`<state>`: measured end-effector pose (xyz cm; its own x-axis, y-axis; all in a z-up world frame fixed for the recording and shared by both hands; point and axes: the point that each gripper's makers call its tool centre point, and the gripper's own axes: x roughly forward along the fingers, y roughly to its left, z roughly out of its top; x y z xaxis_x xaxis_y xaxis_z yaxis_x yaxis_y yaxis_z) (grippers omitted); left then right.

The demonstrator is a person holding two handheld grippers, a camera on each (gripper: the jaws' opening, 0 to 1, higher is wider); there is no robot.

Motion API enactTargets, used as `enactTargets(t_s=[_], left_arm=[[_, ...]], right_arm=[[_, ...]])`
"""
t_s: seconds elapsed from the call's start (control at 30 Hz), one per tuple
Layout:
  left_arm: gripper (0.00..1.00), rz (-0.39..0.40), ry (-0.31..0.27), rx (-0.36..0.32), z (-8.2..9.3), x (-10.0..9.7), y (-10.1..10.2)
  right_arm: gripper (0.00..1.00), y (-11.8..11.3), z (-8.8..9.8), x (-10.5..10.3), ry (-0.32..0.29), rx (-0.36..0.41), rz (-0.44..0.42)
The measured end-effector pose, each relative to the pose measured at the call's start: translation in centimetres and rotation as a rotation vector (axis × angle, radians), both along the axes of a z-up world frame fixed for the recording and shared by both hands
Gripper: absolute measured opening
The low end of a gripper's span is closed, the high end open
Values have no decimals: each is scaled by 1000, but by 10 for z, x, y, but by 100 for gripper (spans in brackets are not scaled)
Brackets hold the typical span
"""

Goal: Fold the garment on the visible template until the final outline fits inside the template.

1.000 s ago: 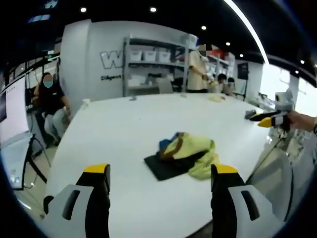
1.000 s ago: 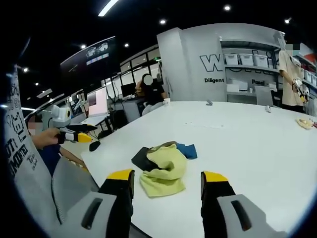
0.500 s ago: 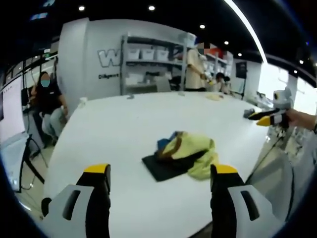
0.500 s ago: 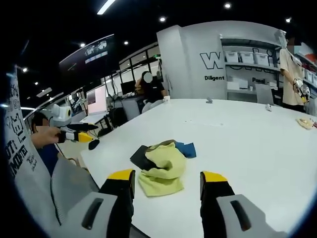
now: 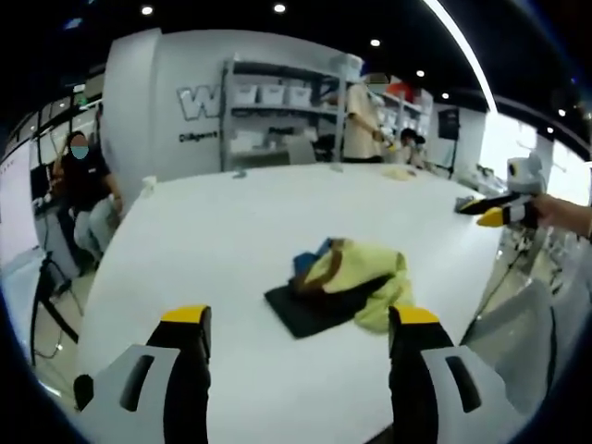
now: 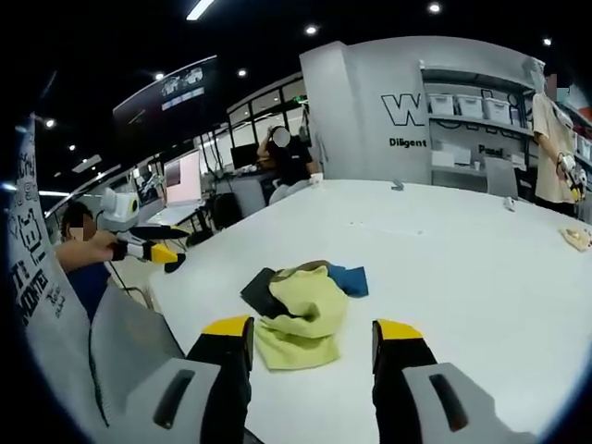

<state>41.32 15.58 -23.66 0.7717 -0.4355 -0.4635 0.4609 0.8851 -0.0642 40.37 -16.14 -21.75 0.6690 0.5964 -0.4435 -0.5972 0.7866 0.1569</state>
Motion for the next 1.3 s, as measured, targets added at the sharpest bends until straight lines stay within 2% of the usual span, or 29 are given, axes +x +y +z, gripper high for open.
enactTargets(t_s=[0.3, 0.5, 0.57, 0.7, 0.87, 1.0, 1.1, 1.2, 1.3], left_arm=[[73, -34, 13, 14, -7, 22, -7], [71, -70, 12, 29, -9, 36, -15], [69, -95, 5, 56, -10, 43, -18], [67, -117, 7, 64, -12, 53, -24], [63, -140, 14, 81, -16, 63, -28], [62, -167, 30, 105, -24, 73, -27], [53, -170, 35, 105, -29, 77, -25], [44, -125, 37, 53, -36, 89, -20], [43, -125, 45, 36, -38, 92, -25]], right_arm=[[48, 0, -1, 34, -20, -52, 68], [47, 5, -1, 48, -32, -69, 101], [44, 9, 2, 57, -66, -79, 126], [42, 17, 3, 72, -88, -95, 165], [42, 20, -1, 90, -86, -111, 191], [42, 33, -3, 102, -83, -131, 238], [42, 37, -4, 112, -84, -128, 254], [42, 43, -10, 124, -78, -142, 286], [41, 49, -15, 130, -74, -162, 315]])
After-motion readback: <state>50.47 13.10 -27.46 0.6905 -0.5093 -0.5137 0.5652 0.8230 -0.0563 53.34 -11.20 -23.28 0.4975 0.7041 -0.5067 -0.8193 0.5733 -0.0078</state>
